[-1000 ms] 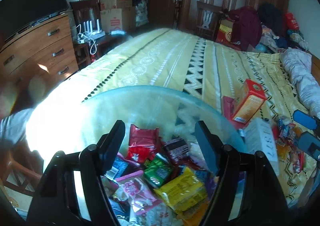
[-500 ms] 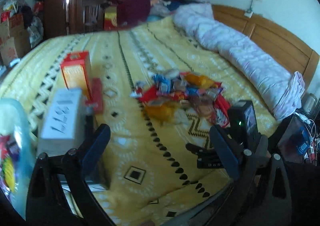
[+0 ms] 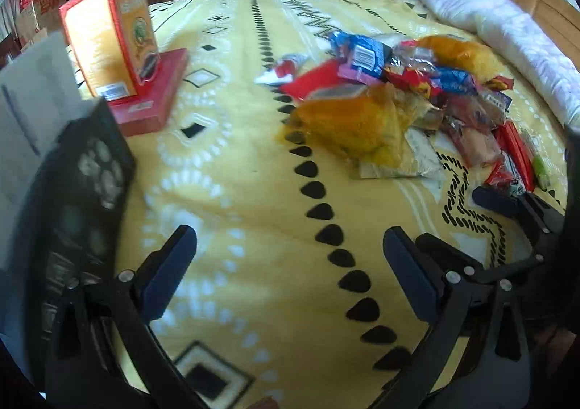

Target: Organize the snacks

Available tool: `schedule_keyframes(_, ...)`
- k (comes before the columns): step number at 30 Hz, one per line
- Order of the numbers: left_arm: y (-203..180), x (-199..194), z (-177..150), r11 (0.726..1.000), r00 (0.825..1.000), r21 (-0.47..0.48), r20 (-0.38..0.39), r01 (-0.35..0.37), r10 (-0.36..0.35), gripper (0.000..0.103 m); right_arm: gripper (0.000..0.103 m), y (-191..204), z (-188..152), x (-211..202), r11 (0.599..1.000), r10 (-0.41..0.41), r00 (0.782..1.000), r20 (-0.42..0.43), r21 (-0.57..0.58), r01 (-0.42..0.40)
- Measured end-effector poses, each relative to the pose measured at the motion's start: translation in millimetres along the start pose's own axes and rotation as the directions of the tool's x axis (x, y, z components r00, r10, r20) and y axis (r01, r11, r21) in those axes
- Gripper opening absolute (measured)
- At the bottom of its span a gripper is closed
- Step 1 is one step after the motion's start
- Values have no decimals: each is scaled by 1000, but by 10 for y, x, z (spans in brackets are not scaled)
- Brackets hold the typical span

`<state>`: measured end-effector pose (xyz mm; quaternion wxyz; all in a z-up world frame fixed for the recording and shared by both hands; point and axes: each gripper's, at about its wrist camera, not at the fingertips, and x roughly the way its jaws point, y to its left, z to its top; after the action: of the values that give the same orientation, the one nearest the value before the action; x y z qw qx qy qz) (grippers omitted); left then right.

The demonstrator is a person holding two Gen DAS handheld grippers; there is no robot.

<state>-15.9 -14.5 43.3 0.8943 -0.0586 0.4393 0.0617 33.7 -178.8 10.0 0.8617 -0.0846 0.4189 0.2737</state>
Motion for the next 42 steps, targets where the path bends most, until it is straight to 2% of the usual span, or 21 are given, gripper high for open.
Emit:
schedule_keyframes(4,52,151,-52,998,999,-66,-48,22,-25,103,103,118,-2,39,997,-62,998,-14,-50,61)
schedule_keyframes(10,74,226,-127,995,999,-92,-11,32,-34,103,103,155,11,47,996,-73,997,-16,-58,72)
schedule_keyframes(19,110,236,-172,994,999,-97,23,51,-49,103,103,204,35,83,994,-84,996,-13,-68,83)
schedule_keyframes(42,137,231,-198,995,999,-93,28,45,-43,103,103,202,31,67,994,-86,996,-12,-70,85)
